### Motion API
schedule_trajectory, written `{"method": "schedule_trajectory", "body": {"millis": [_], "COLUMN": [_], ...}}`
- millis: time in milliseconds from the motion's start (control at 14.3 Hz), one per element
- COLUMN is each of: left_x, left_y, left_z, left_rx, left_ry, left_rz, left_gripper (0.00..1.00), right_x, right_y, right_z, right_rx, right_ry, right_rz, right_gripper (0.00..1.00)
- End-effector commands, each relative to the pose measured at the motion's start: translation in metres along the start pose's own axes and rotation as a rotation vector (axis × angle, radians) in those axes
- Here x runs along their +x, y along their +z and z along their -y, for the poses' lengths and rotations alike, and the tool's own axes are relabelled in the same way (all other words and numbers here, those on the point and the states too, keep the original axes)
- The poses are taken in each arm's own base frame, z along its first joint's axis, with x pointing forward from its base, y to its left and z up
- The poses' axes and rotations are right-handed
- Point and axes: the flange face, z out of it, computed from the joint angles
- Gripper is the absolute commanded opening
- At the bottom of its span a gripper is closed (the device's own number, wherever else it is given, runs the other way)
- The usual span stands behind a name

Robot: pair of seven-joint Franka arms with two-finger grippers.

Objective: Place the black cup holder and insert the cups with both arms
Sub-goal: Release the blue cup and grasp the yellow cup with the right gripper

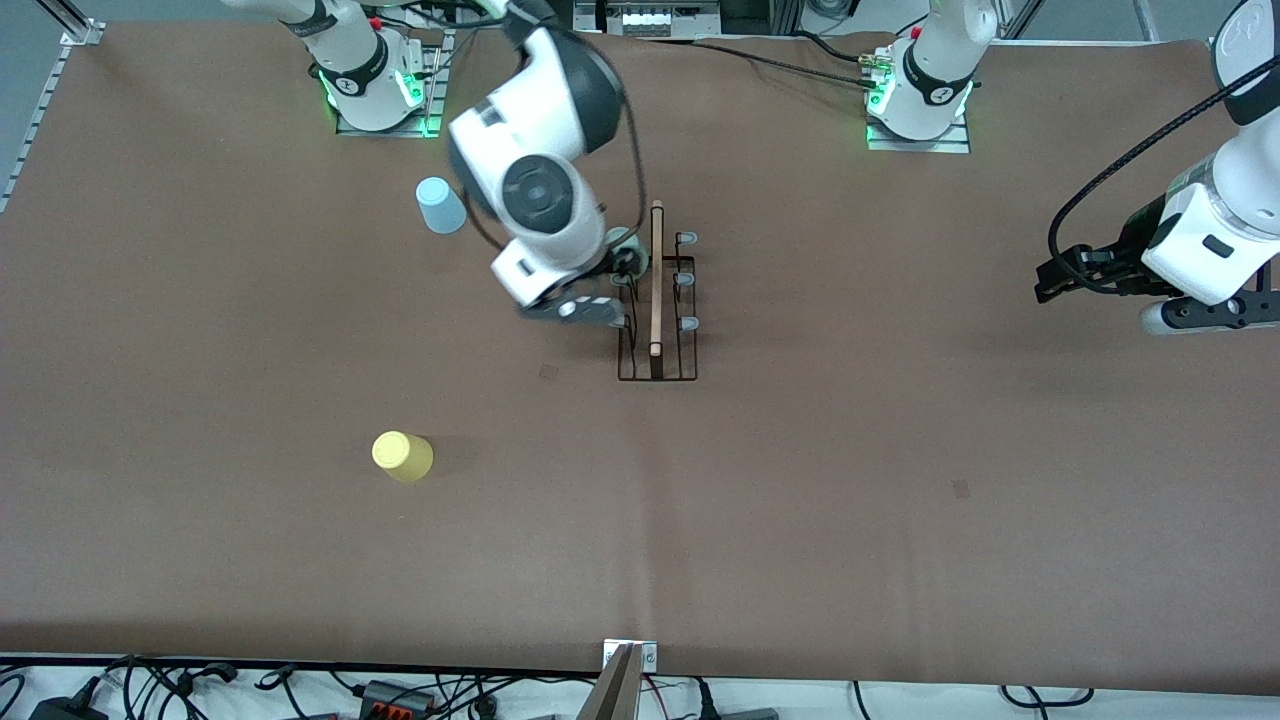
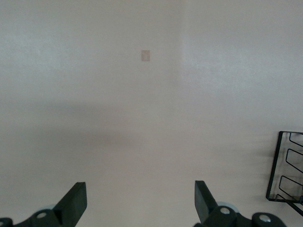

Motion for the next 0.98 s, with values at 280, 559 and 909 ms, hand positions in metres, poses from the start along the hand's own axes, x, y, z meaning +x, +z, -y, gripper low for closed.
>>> {"method": "schedule_trajectory", "body": {"millis": [280, 559, 909], "left_x": [-0.006, -0.003, -0.005], "left_y": [-0.003, -0.001, -0.006], "left_z": [0.002, 0.002, 0.006], "left_rx": [-0.018, -0.02, -0.019], "left_ry": [0.026, 0.028, 0.022], "left_rz": [0.0, -0.005, 0.0], "left_gripper": [1.0, 1.0, 1.0], "right_x": [0.163, 0.217, 0.232], "right_y": [0.001, 0.019, 0.046], "right_z": [-0.188, -0.23, -0.228], "right_rx": [-0.018, -0.025, -0.016], "right_ry": [0.239, 0.074, 0.043], "right_rz": [-0.094, -0.152, -0.166], "right_gripper": [1.0, 1.0, 1.0]}}
